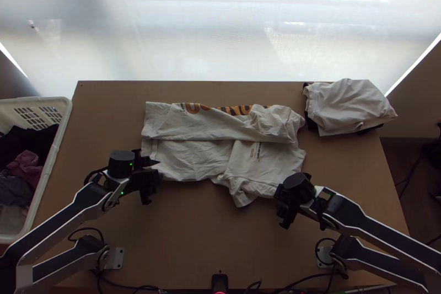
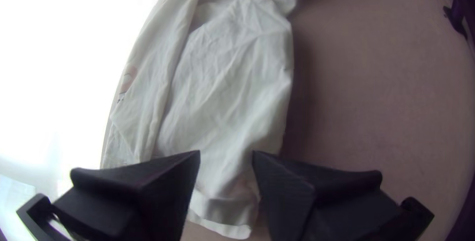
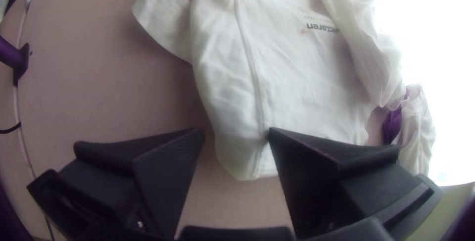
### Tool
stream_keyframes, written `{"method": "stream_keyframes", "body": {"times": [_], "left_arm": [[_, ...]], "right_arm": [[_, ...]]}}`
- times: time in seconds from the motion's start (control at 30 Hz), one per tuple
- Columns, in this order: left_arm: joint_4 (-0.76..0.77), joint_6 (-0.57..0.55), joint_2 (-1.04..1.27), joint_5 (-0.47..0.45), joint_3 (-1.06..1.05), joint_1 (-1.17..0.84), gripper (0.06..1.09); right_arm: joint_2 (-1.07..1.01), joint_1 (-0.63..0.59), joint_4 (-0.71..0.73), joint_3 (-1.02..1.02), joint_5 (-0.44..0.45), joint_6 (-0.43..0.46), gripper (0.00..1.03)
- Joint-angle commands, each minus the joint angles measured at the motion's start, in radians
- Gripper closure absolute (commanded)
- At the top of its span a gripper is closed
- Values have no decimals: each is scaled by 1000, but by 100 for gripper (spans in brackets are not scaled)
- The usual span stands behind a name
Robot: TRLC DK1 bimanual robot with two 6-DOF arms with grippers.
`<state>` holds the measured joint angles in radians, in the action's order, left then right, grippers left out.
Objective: Fold the t-shirt
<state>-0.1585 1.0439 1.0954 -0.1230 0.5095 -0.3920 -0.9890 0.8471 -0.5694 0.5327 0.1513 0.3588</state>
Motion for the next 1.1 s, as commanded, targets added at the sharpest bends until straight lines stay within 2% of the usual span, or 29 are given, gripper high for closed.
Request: {"method": "stream_keyframes", "body": {"times": [0.0, 0.03, 0.07, 0.13, 0.2, 0.4, 0.47, 0.6, 0.8, 1.07], "left_arm": [[28, -10, 46, -12, 1, 5, 97], [33, -22, 47, -12, 1, 10, 103], [36, -35, 47, -13, 3, 18, 105], [27, -36, 46, -23, 1, 39, 105], [19, -39, 44, -32, 3, 76, 105], [-70, -36, -5, -52, 31, 206, 105], [-122, -24, -42, -64, 29, 239, 105], [-248, -13, -143, -75, 21, 259, 105], [-463, -8, -304, -79, 35, 257, 105], [-796, -54, -473, -101, 126, 231, 105]], "right_arm": [[-20, -2, 63, -30, 5, 26, 71], [-22, -10, 63, -30, 5, 34, 82], [-20, -20, 63, -30, 4, 45, 90], [-14, -34, 62, -25, 1, 60, 99], [-2, -71, 37, -19, -13, 74, 100], [29, -241, -53, -2, -137, 104, 100], [38, -260, -122, 27, -188, 104, 100], [46, -210, -305, 93, -283, 98, 100], [96, -135, -474, 147, -326, 92, 100], [128, -111, -584, 182, -410, 68, 100]]}}
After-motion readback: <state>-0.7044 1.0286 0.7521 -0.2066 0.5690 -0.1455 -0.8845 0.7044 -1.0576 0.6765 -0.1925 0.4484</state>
